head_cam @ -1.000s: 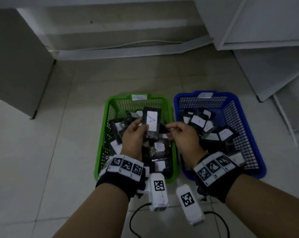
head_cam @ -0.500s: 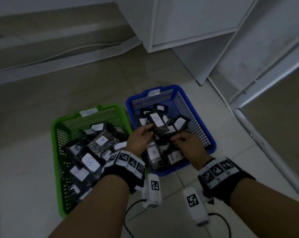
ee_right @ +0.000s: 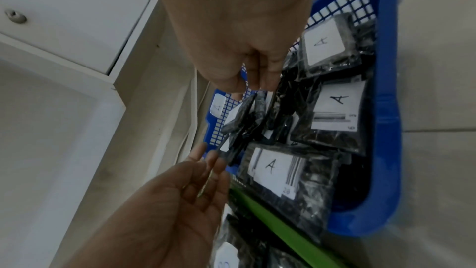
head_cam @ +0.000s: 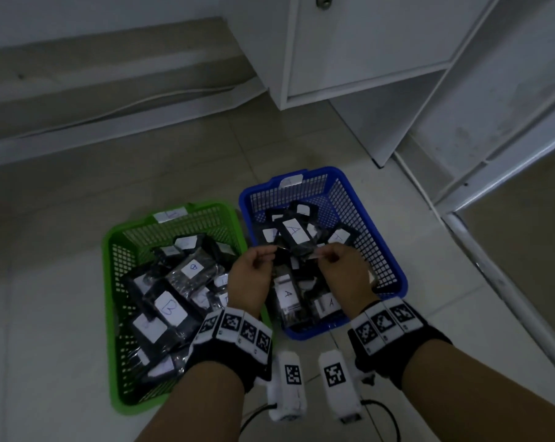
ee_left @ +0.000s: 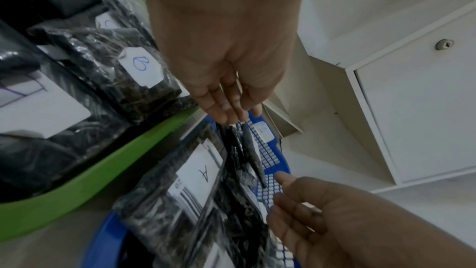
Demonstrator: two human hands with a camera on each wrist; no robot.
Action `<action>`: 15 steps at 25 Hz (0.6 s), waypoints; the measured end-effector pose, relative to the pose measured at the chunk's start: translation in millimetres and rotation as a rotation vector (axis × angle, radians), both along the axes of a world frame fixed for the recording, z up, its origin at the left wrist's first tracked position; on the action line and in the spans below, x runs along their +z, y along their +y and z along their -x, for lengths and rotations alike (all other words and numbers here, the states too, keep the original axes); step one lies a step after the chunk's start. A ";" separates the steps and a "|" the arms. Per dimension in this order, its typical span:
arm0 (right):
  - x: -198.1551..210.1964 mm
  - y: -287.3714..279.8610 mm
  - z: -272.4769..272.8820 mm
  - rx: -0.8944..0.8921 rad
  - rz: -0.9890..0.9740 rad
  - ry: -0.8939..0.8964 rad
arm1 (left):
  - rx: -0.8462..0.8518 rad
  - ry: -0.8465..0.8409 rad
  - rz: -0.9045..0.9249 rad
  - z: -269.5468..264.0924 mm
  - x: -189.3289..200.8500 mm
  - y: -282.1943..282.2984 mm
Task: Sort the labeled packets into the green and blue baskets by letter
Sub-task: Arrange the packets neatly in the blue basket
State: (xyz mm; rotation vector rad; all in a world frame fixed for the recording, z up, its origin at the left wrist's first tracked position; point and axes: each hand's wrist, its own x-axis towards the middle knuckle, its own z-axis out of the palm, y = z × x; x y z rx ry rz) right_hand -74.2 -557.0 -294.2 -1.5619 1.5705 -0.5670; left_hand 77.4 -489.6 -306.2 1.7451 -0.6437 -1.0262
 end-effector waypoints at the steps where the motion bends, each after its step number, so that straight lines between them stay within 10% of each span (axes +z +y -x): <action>1: -7.3 -7.9 -1.6 0.033 0.044 0.011 | 0.035 -0.016 0.000 -1.1 -1.0 -1.7; 15: -46.7 -94.3 2.6 0.387 -0.256 -0.021 | 0.170 -0.355 -0.229 35.3 -20.2 -60.9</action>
